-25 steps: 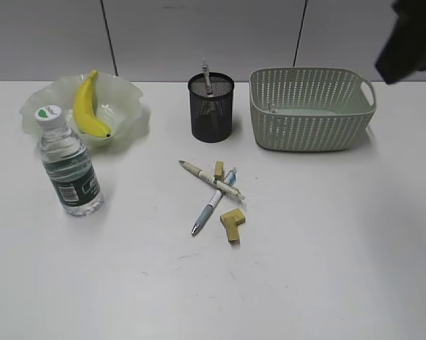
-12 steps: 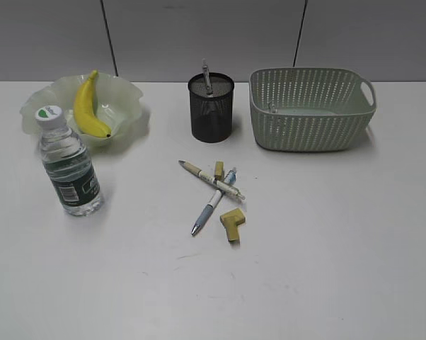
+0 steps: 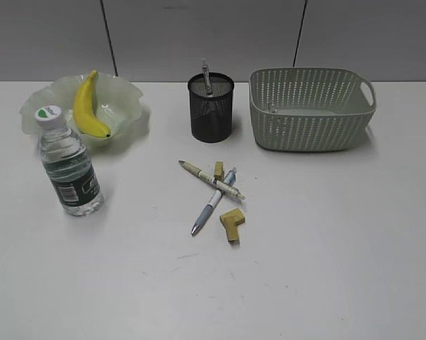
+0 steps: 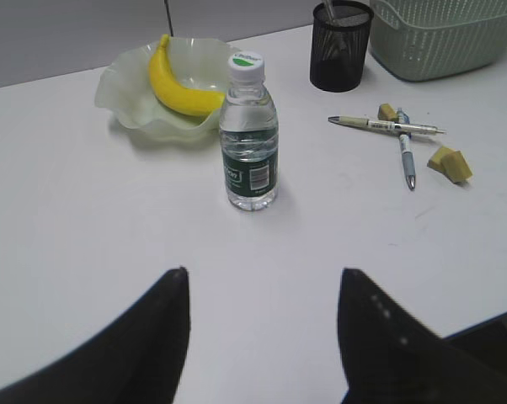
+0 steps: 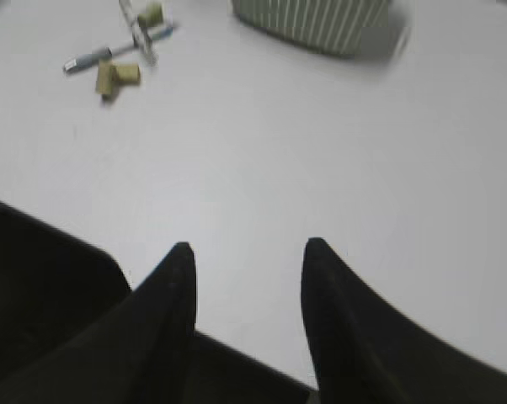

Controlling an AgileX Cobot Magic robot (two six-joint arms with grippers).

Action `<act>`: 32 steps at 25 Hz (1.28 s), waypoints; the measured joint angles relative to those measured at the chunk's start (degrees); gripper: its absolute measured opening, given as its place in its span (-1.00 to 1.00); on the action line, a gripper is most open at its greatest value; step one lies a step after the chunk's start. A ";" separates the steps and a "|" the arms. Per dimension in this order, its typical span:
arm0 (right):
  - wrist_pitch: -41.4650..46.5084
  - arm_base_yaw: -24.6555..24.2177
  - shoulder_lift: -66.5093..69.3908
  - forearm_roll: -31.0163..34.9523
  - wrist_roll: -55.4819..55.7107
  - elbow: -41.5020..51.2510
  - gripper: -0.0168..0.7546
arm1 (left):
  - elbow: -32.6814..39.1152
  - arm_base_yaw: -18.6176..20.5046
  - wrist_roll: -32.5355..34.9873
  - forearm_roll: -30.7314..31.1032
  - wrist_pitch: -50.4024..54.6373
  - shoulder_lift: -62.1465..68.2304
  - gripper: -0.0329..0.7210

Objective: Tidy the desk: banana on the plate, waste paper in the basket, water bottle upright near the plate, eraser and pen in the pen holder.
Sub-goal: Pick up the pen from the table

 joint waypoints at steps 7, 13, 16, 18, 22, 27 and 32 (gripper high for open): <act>-5.39 0.00 -2.66 0.36 0.50 2.17 -0.07 | -0.27 0.00 1.49 -1.54 -0.56 2.42 0.20; -5.62 0.00 -2.66 0.42 0.57 2.17 -0.07 | -3.56 0.00 12.67 -11.67 -8.16 17.54 0.20; -5.63 0.00 -2.66 0.42 0.62 2.17 -0.07 | -6.57 0.00 18.11 -15.73 -10.70 29.76 0.20; -5.70 0.00 -2.66 0.42 0.62 2.17 -0.07 | -9.69 0.00 21.37 -17.67 -11.09 37.66 0.20; -5.75 0.00 -2.66 0.42 0.62 2.17 -0.07 | -19.55 -0.47 27.92 -20.27 -11.26 54.46 0.20; -5.75 0.00 -2.66 0.42 0.68 2.18 -0.07 | -31.33 -4.62 41.09 -22.39 -13.03 66.37 0.20; -5.80 0.00 -2.66 0.42 0.68 2.18 -0.07 | -36.73 -7.75 48.83 -21.92 -19.47 76.71 0.20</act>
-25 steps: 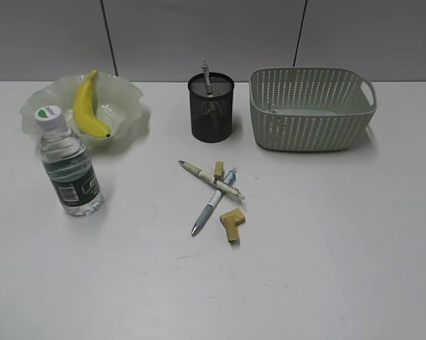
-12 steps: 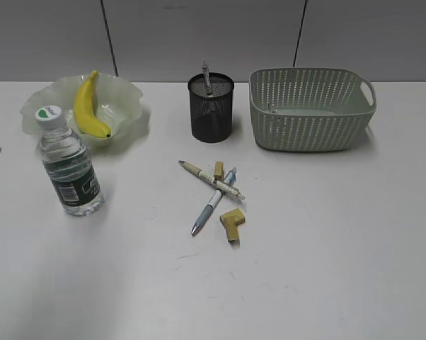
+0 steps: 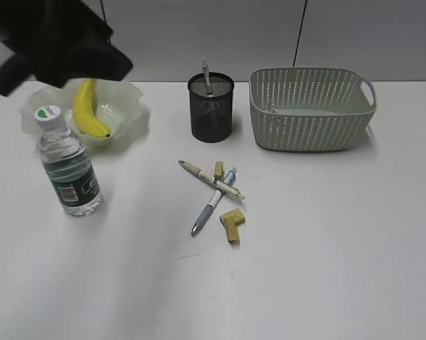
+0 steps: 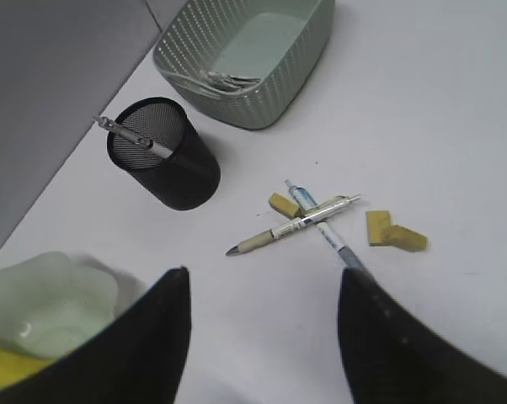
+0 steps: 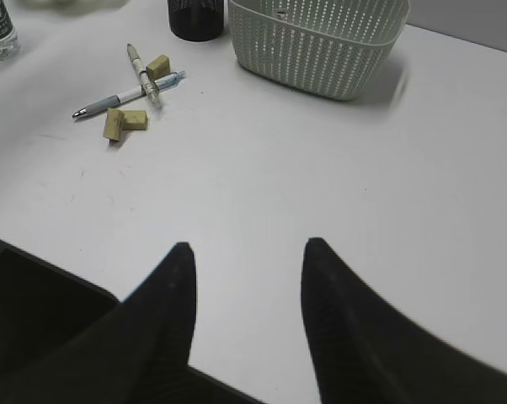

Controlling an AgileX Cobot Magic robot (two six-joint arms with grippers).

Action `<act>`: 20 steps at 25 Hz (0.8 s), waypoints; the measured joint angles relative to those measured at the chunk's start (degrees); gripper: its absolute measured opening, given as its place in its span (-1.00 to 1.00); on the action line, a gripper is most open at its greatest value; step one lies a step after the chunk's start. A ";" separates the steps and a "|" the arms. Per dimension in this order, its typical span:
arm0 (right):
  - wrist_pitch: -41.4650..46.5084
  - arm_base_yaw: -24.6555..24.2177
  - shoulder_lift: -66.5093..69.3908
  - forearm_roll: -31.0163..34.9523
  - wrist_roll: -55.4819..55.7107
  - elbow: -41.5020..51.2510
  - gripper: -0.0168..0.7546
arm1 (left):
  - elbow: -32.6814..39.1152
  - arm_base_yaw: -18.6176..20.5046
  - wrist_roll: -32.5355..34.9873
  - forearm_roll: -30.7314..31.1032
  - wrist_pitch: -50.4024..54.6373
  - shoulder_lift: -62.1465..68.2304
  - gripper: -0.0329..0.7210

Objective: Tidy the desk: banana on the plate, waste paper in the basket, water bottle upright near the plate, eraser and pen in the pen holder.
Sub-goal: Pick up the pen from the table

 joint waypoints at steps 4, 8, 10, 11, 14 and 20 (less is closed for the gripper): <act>0.00 0.00 0.00 0.00 0.00 0.00 -0.07 | -1.65 -2.37 9.88 0.37 -0.81 7.81 0.18; -0.04 0.00 0.00 0.00 0.00 0.00 -0.07 | -3.37 -5.15 17.16 1.25 -3.25 14.04 0.15; -0.04 0.00 0.00 0.00 0.00 0.00 -0.07 | -4.60 -6.52 18.60 4.30 -4.33 17.00 0.14; -0.04 0.00 0.00 0.00 0.00 0.00 -0.07 | -5.42 -7.27 18.92 6.86 -4.70 18.72 0.14; -0.04 0.00 0.00 0.00 0.00 0.00 -0.07 | -7.42 -9.38 19.32 15.83 -5.65 24.40 0.13; -0.04 0.00 0.00 0.00 0.00 0.00 -0.07 | -7.88 -11.29 19.49 29.20 -12.81 34.08 0.10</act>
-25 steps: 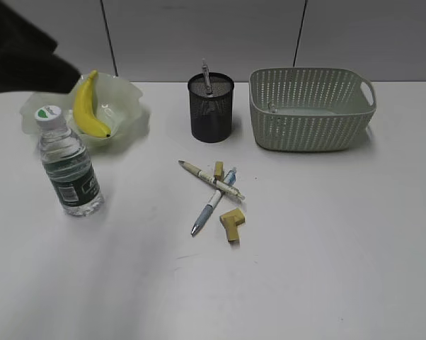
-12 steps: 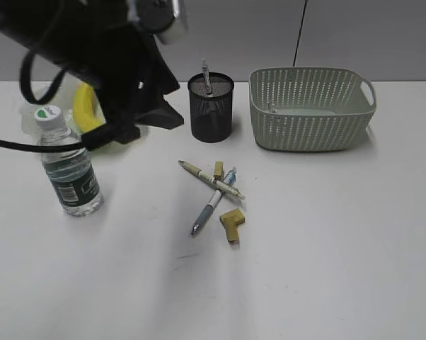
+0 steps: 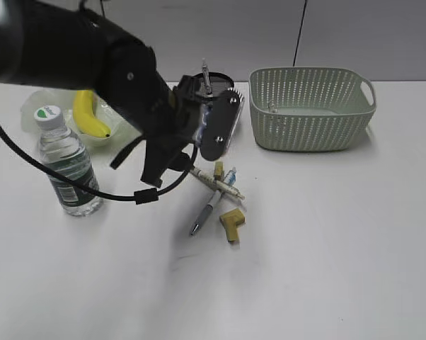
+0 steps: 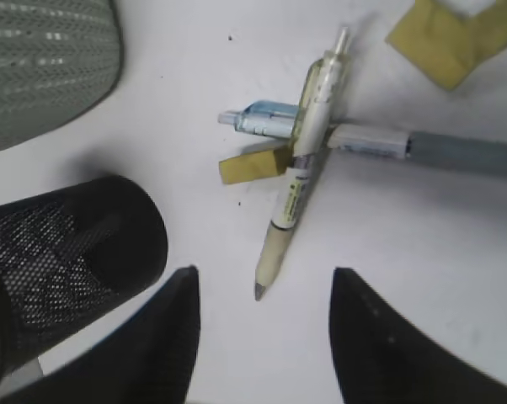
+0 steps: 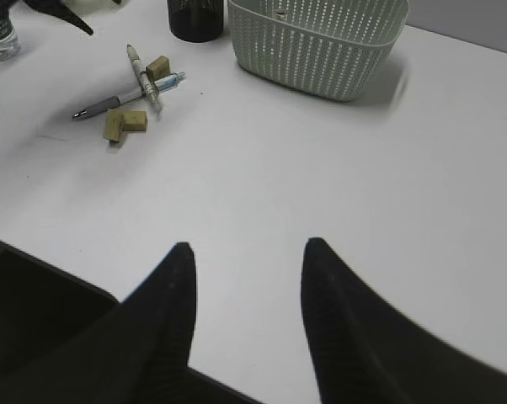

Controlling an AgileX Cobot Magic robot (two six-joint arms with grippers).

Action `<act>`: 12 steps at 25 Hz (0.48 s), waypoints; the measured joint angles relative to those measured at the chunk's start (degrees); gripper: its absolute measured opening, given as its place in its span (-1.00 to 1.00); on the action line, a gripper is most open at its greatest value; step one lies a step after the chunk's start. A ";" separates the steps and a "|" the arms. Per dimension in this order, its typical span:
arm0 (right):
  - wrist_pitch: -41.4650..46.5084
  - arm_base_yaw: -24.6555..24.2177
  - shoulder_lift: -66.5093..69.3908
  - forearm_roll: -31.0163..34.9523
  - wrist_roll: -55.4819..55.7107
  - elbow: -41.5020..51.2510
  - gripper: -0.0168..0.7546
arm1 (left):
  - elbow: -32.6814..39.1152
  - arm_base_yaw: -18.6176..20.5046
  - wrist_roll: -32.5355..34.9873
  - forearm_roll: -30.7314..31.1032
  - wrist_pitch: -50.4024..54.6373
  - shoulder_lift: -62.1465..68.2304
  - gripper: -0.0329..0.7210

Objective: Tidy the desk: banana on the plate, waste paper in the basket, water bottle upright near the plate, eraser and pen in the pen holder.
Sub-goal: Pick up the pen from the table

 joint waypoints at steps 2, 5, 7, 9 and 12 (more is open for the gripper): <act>0.00 0.00 0.00 0.00 0.00 0.00 -0.07 | 0.00 0.00 0.05 1.32 -2.72 2.26 0.07; -0.06 0.00 0.00 0.00 0.00 0.00 -0.07 | 0.00 0.00 0.05 2.61 -5.62 4.87 -0.01; -0.06 0.00 0.00 0.00 0.00 0.00 -0.07 | 0.00 0.00 0.05 3.13 -6.60 6.17 -0.04; -0.06 0.00 0.00 0.00 0.00 0.00 -0.07 | -0.07 -0.06 0.05 3.10 -6.82 7.01 -0.06; -0.06 0.00 0.00 0.00 0.00 0.00 -0.07 | -0.09 -0.11 0.05 3.10 -6.89 7.83 -0.07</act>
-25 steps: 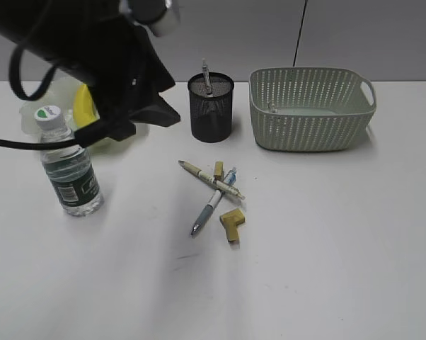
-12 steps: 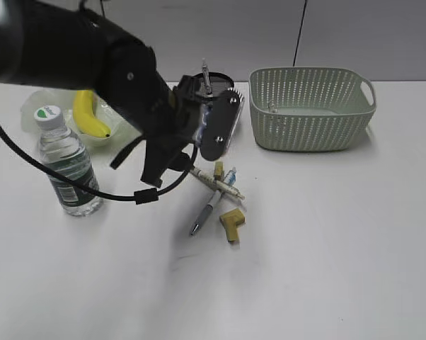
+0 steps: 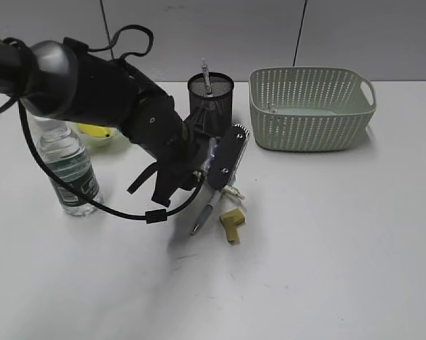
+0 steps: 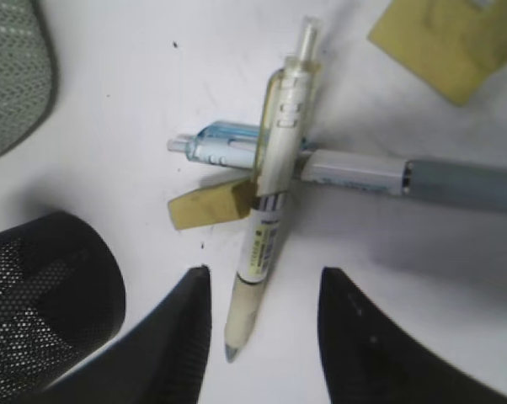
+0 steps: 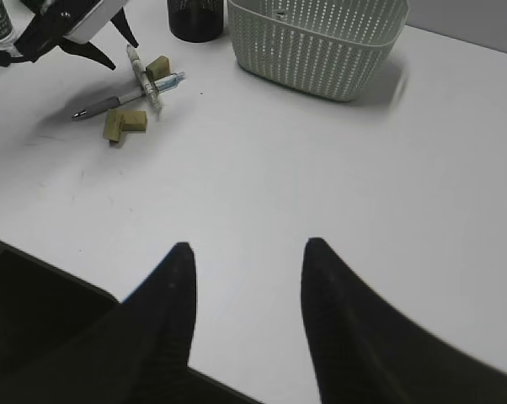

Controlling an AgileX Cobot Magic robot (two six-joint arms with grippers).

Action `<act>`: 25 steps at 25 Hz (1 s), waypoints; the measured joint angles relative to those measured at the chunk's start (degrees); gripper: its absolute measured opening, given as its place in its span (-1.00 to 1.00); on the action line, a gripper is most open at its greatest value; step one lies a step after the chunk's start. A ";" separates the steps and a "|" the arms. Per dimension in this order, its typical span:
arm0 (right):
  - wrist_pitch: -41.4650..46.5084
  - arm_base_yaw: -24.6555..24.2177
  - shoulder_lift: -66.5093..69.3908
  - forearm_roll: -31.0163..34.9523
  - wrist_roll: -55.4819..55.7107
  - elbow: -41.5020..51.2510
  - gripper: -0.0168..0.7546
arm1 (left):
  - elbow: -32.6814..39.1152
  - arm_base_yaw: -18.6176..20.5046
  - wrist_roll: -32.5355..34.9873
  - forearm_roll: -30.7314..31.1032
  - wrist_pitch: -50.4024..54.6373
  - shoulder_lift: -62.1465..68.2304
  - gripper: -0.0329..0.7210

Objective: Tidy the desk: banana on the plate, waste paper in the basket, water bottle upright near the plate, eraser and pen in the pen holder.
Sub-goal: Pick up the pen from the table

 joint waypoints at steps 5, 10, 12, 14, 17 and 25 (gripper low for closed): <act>0.00 0.00 0.00 0.00 0.00 0.00 -0.07 | -0.45 -0.07 0.00 0.00 -0.45 2.21 -0.07; 0.00 0.00 0.00 0.00 0.00 0.00 -0.07 | -2.95 -0.07 -0.18 -0.93 -0.40 4.83 -0.10; 0.00 0.00 0.00 0.00 0.00 0.00 -0.07 | -4.48 -0.08 -0.18 -2.02 -0.25 5.75 -0.13; 0.00 0.00 0.00 0.00 0.00 0.00 -0.07 | -5.56 -0.19 -0.18 -2.45 -0.08 6.42 -0.19; 0.00 0.00 0.00 0.00 0.00 0.00 -0.07 | -7.31 -0.45 -0.24 -2.90 1.26 7.46 -0.29; 0.00 0.00 0.00 0.00 0.00 0.00 -0.07 | -9.01 -0.39 -0.40 -2.72 4.33 8.00 -0.68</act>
